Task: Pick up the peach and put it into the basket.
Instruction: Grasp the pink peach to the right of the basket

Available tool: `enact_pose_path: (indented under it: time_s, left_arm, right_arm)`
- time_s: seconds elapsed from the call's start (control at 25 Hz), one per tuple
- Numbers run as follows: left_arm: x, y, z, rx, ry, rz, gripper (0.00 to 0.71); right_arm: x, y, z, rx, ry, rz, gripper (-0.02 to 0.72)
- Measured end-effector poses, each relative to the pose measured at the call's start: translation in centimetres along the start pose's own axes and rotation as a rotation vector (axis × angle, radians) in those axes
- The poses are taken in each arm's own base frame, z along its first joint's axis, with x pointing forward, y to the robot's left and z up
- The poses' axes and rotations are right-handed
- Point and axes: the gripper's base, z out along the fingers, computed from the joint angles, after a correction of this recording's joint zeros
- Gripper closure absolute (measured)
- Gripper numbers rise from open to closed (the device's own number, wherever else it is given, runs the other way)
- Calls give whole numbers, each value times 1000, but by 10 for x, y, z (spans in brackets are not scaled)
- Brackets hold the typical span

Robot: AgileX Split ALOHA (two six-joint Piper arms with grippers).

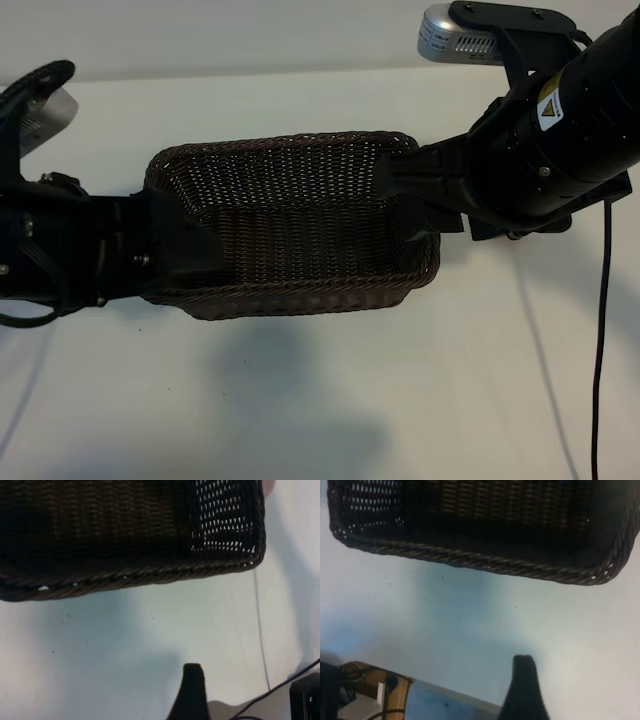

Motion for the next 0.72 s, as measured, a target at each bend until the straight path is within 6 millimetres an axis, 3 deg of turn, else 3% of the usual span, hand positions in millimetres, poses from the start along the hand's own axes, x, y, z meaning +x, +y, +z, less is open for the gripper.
enact_pose_path:
  time_s: [0.28,0.72]
  left_arm:
    - [4,-1,0,-3,25,4,137]
    - [16,-1,-19,6,17,12,138]
  right_arm:
    - [0,0,0,0,0,0,170]
    - [0,0,0,0,0,0,170]
